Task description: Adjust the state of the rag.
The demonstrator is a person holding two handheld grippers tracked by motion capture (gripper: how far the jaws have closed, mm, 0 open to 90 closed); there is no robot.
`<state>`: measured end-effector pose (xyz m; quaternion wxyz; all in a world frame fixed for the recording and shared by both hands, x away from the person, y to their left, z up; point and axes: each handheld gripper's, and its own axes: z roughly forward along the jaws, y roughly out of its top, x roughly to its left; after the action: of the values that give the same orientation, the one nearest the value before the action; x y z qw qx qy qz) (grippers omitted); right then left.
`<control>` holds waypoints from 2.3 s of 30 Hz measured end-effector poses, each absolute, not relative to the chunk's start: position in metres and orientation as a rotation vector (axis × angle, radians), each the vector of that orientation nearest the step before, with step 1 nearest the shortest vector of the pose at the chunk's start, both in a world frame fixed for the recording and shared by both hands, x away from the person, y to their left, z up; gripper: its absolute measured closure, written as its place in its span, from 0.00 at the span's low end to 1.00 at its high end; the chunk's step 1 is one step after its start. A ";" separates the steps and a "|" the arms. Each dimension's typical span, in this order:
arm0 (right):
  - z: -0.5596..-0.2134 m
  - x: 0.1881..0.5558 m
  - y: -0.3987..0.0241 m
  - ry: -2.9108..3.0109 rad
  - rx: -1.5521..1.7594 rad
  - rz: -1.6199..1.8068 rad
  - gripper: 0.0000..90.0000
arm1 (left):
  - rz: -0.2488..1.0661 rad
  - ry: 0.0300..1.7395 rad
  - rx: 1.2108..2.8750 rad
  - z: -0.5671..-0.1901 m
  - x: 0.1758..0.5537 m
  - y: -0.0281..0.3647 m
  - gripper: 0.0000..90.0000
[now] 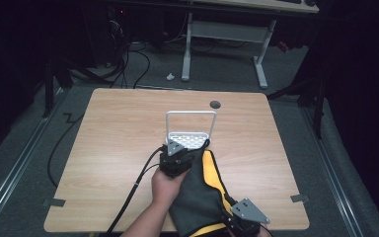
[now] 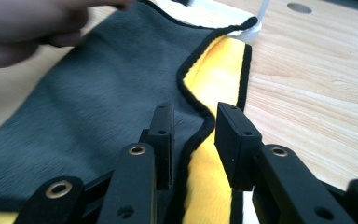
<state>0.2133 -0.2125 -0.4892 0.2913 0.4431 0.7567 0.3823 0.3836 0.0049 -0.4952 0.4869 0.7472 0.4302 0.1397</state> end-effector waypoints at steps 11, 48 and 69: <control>-0.516 0.244 -0.235 2.075 1.312 0.857 0.84 | 0.369 1.071 1.852 -0.513 0.344 0.055 0.69; -0.518 0.285 -0.168 2.126 1.319 0.946 0.95 | 0.259 1.110 1.932 -0.528 0.297 0.104 0.53; -0.506 0.261 -0.199 2.084 1.346 0.923 0.78 | 0.235 1.014 1.964 -0.527 0.287 0.084 0.46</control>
<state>0.2613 -0.1987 -0.5059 0.2448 0.4930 0.7633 0.3382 0.2872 0.0845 -0.5267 0.4433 0.7921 0.4087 0.0947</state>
